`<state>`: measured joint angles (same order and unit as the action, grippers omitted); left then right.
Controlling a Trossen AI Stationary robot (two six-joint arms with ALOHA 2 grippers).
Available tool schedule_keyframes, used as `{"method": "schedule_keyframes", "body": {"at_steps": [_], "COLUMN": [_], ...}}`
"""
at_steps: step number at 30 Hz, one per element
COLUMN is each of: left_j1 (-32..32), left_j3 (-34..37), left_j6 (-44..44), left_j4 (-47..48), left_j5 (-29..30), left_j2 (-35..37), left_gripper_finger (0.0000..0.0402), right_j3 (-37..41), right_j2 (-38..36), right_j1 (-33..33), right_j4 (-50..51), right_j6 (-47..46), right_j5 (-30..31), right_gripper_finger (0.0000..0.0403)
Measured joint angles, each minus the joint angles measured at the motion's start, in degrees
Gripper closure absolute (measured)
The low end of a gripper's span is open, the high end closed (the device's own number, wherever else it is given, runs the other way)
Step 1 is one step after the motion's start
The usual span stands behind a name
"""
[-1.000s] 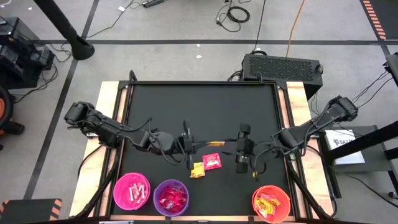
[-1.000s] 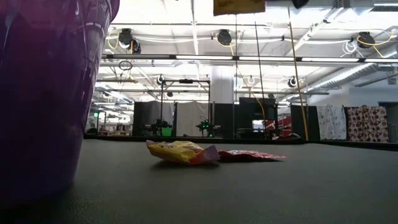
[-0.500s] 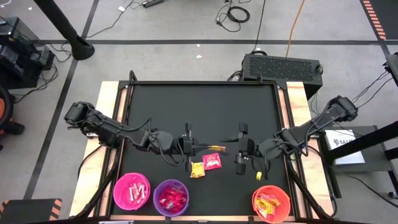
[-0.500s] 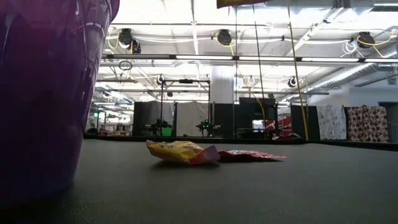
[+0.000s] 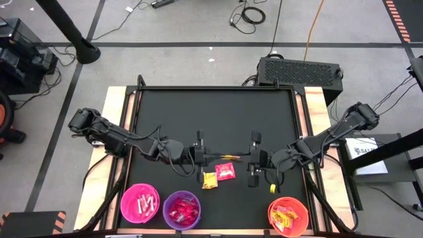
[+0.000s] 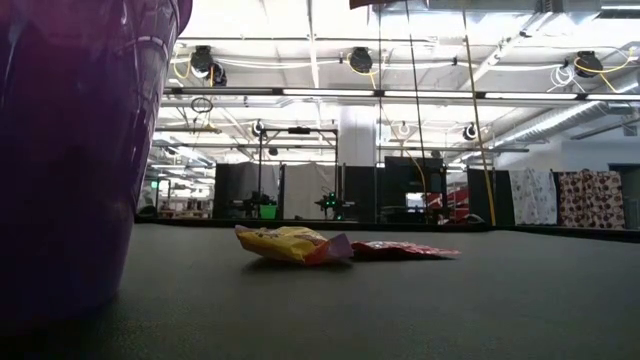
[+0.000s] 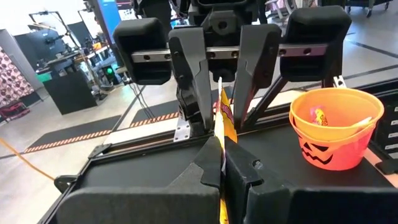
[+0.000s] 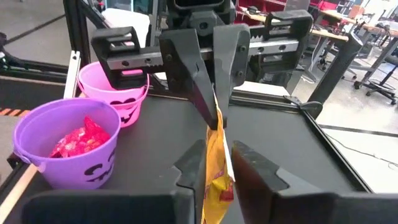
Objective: Sort candy by brand, put in halloween buckets
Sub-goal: Put the yellow candy into the orange bucket
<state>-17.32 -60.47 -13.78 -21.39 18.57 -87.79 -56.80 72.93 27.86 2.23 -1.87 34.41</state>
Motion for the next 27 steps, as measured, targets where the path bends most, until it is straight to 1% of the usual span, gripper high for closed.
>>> {"method": "schedule_keyframes", "body": {"at_steps": [3, 7, 11, 13, 16, 19, 21, 24, 27], "left_j1": [0.0, 0.0, 0.0, 0.0, 0.0, -0.4, -0.8, -1.7, -2.2], "left_j3": [0.0, 0.0, 0.0, 0.0, 0.0, 0.0, 0.0, 0.0, 0.0], "left_j6": [0.0, 0.0, 0.1, 3.3, 10.7, 12.0, 12.0, 12.0, 12.0], "left_j4": [0.0, 0.1, 0.4, 0.7, 3.4, 4.6, 4.6, 9.3, 14.5], "left_j5": [0.0, 0.0, 0.0, 0.6, -0.1, -1.1, 1.4, 4.5, 6.5], "left_j2": [0.0, 0.0, 0.0, 0.0, 0.0, 1.1, 2.2, 4.7, 6.9], "left_gripper_finger": [0.0401, 0.0401, 0.0399, 0.0390, 0.0354, 0.0294, 0.0253, 0.0205, 0.0179], "right_j3": [0.0, 0.0, 0.0, 0.0, 0.0, 0.0, 0.0, -2.8, -9.2], "right_j2": [0.0, 0.0, 0.0, 0.0, -0.2, -0.8, -1.4, -1.7, -1.2], "right_j1": [0.0, 0.0, 0.0, 0.0, 0.5, 1.8, 3.1, 5.8, 9.4], "right_j4": [-0.3, -0.3, -0.2, -0.2, 1.5, 5.0, 8.3, 16.6, 30.2], "right_j6": [0.2, 1.1, 1.2, 1.1, -0.6, -4.1, -7.9, -16.1, -27.7], "right_j5": [0.0, -0.2, -0.2, -0.2, 0.3, 2.9, 3.1, 3.0, 0.0], "right_gripper_finger": [0.0352, 0.0392, 0.0398, 0.0401, 0.0402, 0.0402, 0.0402, 0.0402, 0.0403]}}
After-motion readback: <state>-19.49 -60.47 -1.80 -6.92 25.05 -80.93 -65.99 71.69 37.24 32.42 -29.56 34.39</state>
